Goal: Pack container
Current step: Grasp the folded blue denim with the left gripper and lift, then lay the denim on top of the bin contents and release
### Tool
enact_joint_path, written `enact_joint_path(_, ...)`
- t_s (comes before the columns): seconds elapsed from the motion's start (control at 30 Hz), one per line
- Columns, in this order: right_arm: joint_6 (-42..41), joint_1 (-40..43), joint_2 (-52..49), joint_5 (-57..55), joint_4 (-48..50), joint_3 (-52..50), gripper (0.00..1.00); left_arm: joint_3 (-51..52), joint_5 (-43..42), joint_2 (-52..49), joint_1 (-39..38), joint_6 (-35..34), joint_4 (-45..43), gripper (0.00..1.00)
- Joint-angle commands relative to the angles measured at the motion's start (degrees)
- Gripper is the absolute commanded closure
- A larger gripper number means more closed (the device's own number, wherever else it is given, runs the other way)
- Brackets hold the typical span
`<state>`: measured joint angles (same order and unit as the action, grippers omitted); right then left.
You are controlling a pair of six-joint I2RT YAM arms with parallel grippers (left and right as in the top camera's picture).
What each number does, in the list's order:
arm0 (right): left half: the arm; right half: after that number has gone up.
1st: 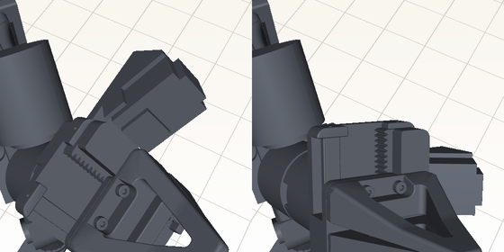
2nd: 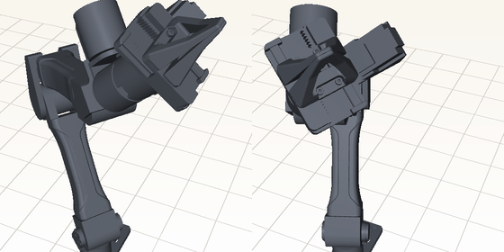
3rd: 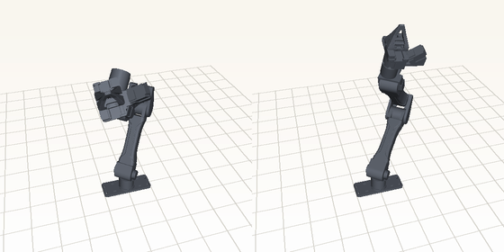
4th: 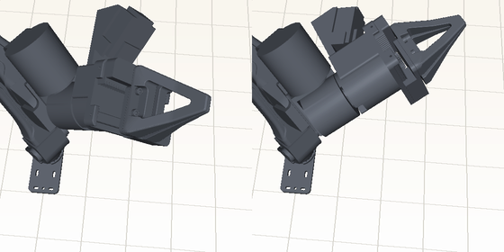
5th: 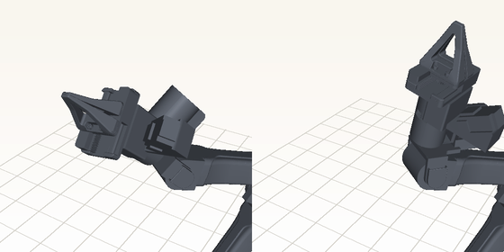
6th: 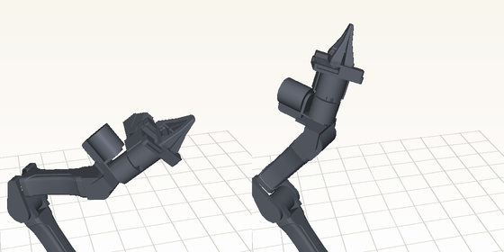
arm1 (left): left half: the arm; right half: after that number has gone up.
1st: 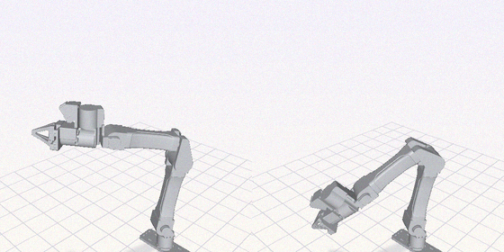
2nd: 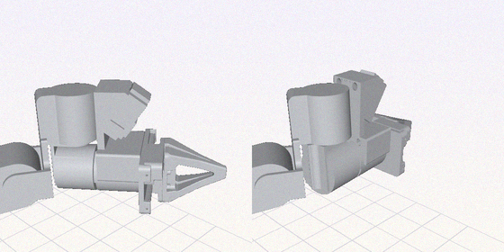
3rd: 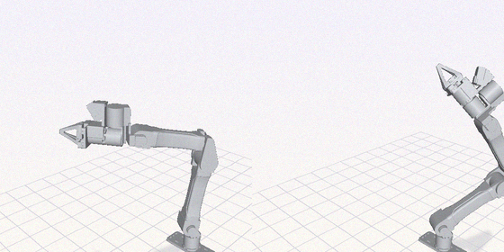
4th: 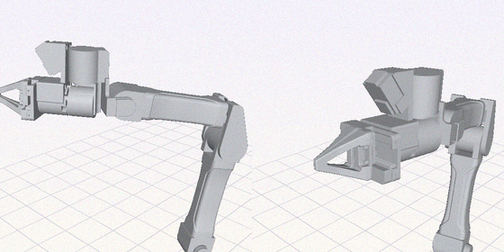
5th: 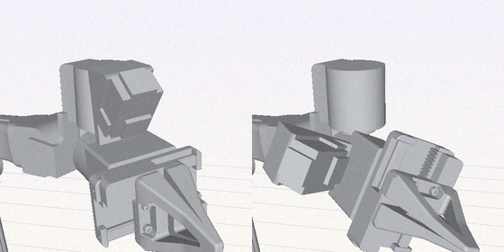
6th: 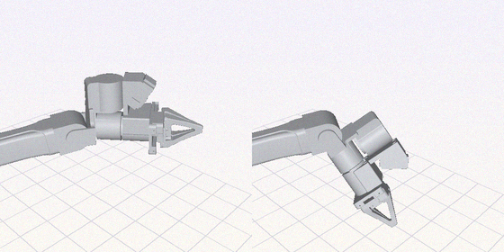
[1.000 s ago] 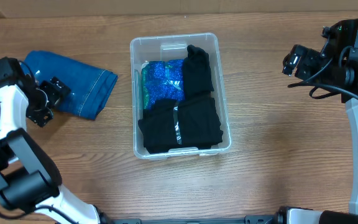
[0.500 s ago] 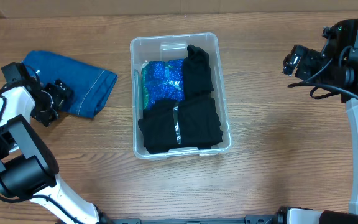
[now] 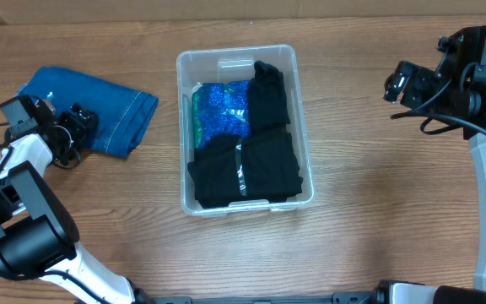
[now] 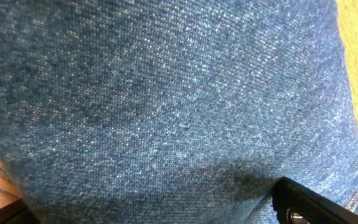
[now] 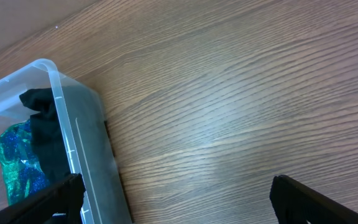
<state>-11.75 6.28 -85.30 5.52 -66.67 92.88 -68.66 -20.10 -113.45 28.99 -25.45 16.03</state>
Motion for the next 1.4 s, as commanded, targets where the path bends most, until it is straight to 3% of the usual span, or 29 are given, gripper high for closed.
enact_joint_path(0.0, 0.17, -0.04, 0.39, -0.5, 0.07, 0.02, 0.0, 2.95, -2.08, -3.45, -0.63, -3.17, 0.15, 0.05)
enact_joint_path(0.07, 0.17, -0.04, 0.39, -0.5, 0.09, 0.02, 0.0, 2.95, -2.05, -3.45, -0.63, -5.62, 0.7, 0.2)
enact_joint_path(0.27, 0.17, -0.04, 0.39, -0.5, 0.07, 0.02, 0.0, 3.41, -0.46, -3.45, -0.63, -17.0, 2.8, 0.25)
enact_joint_path(0.5, 0.17, -0.04, 0.39, -0.5, 0.07, 0.02, 0.0, 3.26, -5.14, -3.34, -0.63, -13.29, 3.54, 0.74)
enact_joint_path(0.63, 0.17, -0.04, 0.39, -0.5, 0.02, 0.02, 0.0, 3.26, -5.42, 0.26, -0.63, -9.53, 6.58, 0.84)
enact_joint_path(0.77, 0.17, -0.04, 0.39, -0.5, -0.13, 0.02, 0.0, 3.23, -5.4, 9.97, -0.63, -5.77, 9.46, 0.96)
enact_joint_path(0.93, 0.17, -0.04, 0.39, -0.52, -0.13, 0.02, 0.0, 2.34, -5.44, 23.39, -0.63, -2.03, 17.2, 0.96)
enact_joint_path(1.03, 0.17, -0.04, 0.39, -0.5, -0.13, 0.02, 0.0, -2.91, -5.55, 27.58, -0.66, 1.2, 26.25, 0.96)
enact_joint_path(1.2, 0.17, -0.04, 0.39, -0.5, -0.35, 0.02, 0.0, -21.44, -6.95, 28.3, -5.18, 10.21, 44.26, 0.96)
enact_joint_path(1.37, 0.17, -0.04, 0.39, -0.52, -1.01, 0.02, 0.0, -40.48, -6.95, 28.2, -17.33, 11.1, 48.98, 0.96)
